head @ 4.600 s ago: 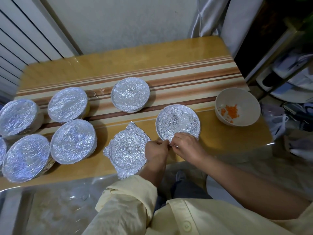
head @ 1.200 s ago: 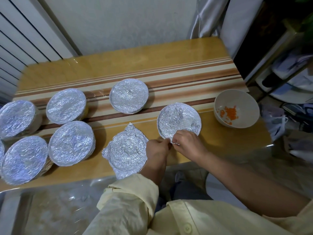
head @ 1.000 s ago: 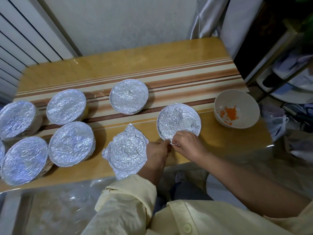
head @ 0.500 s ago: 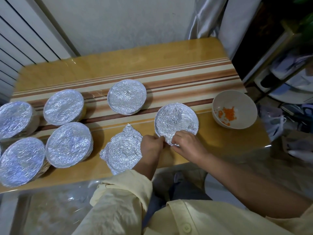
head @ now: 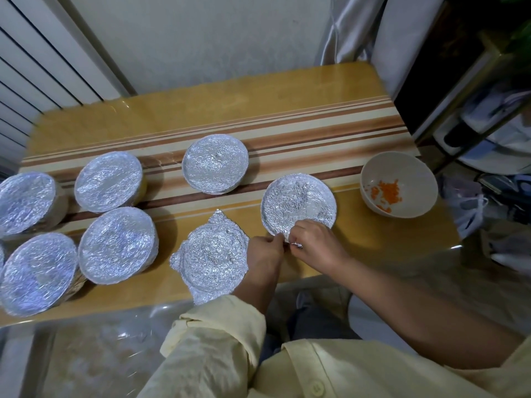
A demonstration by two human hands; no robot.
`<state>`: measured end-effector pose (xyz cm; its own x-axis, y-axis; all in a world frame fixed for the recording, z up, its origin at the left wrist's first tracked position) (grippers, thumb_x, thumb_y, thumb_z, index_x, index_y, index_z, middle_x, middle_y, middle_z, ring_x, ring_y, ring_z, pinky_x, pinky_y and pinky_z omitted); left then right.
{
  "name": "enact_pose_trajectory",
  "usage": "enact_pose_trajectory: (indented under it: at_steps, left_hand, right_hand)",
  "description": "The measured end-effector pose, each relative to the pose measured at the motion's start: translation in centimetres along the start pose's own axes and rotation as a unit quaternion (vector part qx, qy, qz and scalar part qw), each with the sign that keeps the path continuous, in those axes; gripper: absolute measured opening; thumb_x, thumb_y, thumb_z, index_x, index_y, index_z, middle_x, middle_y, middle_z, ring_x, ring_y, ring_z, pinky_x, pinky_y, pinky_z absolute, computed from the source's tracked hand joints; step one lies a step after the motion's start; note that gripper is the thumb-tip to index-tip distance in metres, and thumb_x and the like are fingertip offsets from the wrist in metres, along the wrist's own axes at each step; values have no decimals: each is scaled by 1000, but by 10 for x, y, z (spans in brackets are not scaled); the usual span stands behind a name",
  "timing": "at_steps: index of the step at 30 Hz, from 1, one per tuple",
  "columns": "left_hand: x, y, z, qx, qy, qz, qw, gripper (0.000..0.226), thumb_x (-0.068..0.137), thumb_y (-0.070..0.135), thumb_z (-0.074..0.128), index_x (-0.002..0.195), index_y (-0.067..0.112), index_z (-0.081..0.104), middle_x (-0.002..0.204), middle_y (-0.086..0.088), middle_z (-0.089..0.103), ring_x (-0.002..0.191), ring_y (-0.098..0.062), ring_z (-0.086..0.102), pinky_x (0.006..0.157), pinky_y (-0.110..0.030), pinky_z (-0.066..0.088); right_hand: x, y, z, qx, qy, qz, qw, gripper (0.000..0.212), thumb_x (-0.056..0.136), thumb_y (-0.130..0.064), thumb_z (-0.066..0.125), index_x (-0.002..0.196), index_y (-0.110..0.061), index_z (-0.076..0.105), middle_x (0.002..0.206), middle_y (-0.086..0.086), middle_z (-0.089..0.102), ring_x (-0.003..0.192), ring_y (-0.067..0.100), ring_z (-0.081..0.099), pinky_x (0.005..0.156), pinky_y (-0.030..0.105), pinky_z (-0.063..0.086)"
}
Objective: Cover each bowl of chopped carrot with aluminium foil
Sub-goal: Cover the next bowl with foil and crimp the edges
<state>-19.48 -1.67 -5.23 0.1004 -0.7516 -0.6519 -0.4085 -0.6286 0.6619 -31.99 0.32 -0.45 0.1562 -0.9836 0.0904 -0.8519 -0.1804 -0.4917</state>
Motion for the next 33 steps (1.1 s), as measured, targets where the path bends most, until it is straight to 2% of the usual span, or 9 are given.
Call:
enact_pose_trajectory:
  at_steps: [3, 7, 9, 13, 21, 25, 27, 29, 33]
  left_hand:
    - [-9, 1, -1, 12, -5, 3, 1000, 51, 64, 56, 62, 63, 7, 73, 74, -20, 73, 77, -35, 72, 76, -44, 58]
    - [-9, 10, -5, 54, 11, 13, 998, 33, 87, 30, 63, 74, 1, 75, 80, -22, 73, 82, -36, 71, 74, -37, 55]
    - [-10, 13, -8, 66, 10, 18, 998, 34, 85, 32, 62, 76, 3, 77, 80, -20, 74, 82, -35, 71, 73, -35, 53]
    - [-7, 17, -14, 69, -2, 21, 997, 49, 61, 45, 47, 71, 8, 77, 76, -13, 75, 80, -30, 72, 79, -38, 58]
    - [10, 9, -12, 69, -7, 31, 997, 45, 59, 47, 51, 62, 9, 75, 68, -10, 74, 75, -31, 73, 78, -46, 60]
    - [-5, 5, -16, 12, 22, 16, 1000, 52, 58, 65, 54, 53, 17, 72, 66, -7, 73, 71, -29, 72, 76, -45, 61]
    - [-16, -1, -12, -19, 26, 1, 999, 47, 52, 72, 56, 52, 28, 73, 64, -4, 73, 70, -26, 73, 77, -44, 61]
    - [-21, -4, -6, -52, 19, -11, 998, 30, 49, 69, 62, 52, 41, 72, 62, -2, 73, 71, -26, 74, 78, -46, 61]
    - [-17, -2, 1, -94, 22, -30, 995, 16, 55, 46, 71, 47, 32, 72, 58, -8, 71, 66, -30, 71, 79, -54, 59]
  right_hand:
    - [-2, 0, 0, 3, 2, 2, 1000, 23, 56, 0, 79, 65, -10, 60, 65, 4, 57, 60, 27, 58, 54, 28, 43]
    - [-1, 2, 0, 20, -15, -10, 1000, 20, 61, -2, 78, 70, -11, 62, 70, 4, 58, 67, 27, 59, 58, 31, 45]
    - [-3, 6, -4, 26, -20, -23, 999, 19, 66, -10, 80, 74, -11, 64, 73, 3, 59, 70, 24, 59, 62, 30, 44]
    - [-10, 16, -13, 19, -19, -40, 999, 25, 63, -14, 87, 74, -11, 64, 73, 1, 60, 70, 21, 58, 65, 24, 41]
    - [-6, 10, -8, -12, -28, -68, 997, 21, 65, -5, 82, 66, -11, 62, 68, 0, 57, 66, 21, 57, 61, 23, 38]
    - [-6, 12, -8, -15, -31, -73, 997, 20, 66, -5, 82, 68, -12, 63, 69, -1, 56, 67, 20, 56, 62, 22, 36]
    - [-7, 12, -8, -13, -30, -74, 997, 20, 66, -5, 82, 69, -12, 64, 70, 0, 56, 67, 20, 57, 62, 23, 38]
    - [-7, 11, -7, -10, -31, -78, 996, 20, 66, -5, 82, 69, -12, 64, 70, 0, 56, 67, 21, 57, 60, 24, 41]
    - [-5, 11, -8, -13, -36, -85, 996, 22, 66, -9, 83, 72, -12, 63, 73, 2, 57, 69, 23, 58, 60, 29, 46]
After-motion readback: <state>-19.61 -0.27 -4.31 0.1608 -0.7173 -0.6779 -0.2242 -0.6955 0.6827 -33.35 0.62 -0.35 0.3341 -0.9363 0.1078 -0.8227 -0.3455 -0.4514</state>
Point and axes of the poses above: each hand's wrist, its own x-axis towards the middle knuckle, its own z-axis out of the palm, y = z × x, the point moved 4 cm from there along x, towards the middle knuckle
